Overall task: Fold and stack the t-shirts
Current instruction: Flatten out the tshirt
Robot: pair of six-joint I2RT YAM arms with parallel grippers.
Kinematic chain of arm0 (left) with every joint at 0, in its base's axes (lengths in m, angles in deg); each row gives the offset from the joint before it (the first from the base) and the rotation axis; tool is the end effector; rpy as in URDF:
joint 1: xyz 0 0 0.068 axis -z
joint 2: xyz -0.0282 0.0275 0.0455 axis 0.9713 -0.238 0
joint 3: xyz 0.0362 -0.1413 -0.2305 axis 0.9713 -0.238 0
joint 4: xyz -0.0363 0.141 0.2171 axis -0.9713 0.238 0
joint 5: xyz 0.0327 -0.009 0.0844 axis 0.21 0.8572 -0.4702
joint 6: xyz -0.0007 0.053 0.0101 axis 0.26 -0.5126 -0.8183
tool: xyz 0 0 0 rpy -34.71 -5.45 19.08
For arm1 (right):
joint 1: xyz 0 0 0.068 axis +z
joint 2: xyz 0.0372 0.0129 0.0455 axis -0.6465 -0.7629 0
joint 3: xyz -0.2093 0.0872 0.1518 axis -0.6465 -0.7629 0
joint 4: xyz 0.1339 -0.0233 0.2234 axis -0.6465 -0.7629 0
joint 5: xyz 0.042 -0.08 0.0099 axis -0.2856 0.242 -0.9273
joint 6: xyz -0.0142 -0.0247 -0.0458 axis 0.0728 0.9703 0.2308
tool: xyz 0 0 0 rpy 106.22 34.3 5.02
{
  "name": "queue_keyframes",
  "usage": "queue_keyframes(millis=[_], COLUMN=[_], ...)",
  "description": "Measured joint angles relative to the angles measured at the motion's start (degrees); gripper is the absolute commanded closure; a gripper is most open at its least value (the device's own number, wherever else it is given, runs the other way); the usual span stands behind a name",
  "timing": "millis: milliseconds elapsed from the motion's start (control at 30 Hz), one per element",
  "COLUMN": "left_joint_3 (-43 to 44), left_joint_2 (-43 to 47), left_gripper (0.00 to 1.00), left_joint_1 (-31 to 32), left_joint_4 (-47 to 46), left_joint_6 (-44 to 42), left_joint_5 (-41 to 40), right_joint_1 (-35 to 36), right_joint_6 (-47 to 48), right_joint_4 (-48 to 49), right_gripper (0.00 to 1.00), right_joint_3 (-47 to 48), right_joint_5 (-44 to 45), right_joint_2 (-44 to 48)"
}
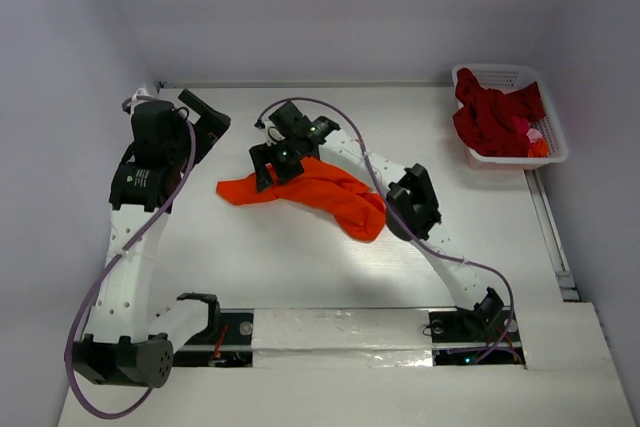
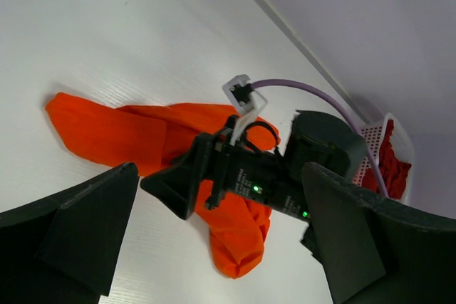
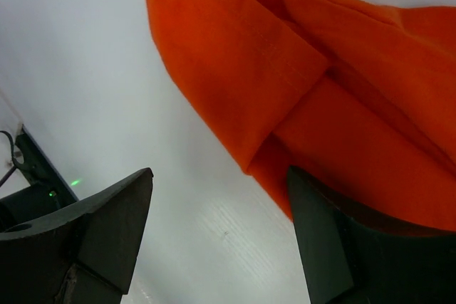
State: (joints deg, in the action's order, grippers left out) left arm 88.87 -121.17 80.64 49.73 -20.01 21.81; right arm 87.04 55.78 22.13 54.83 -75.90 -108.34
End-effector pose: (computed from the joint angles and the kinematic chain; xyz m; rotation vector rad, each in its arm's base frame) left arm 0.2162 -0.0165 0.4202 -0.6733 1.8439 -0.5642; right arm 0.3628 0.4069 0.2240 -0.8741 2.5142 0.9408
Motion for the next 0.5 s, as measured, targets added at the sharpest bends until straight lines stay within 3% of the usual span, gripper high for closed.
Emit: queue_keyframes(millis=[500], left_joint_3=[-6.5], left_joint_2=[5.6], left_gripper=[0.01], left_joint_1=[1.3], left_joint_4=[-0.7], left_joint_6=[1.4], left_joint_5=[3.5], right_joint_1=[-1.0], right_joint_6=[-1.9], right_joint_4=[5.1], right_gripper=[0.16], right_joint_3=[3.5], right_joint_5=[-2.8], right_joint_2=[-5.4])
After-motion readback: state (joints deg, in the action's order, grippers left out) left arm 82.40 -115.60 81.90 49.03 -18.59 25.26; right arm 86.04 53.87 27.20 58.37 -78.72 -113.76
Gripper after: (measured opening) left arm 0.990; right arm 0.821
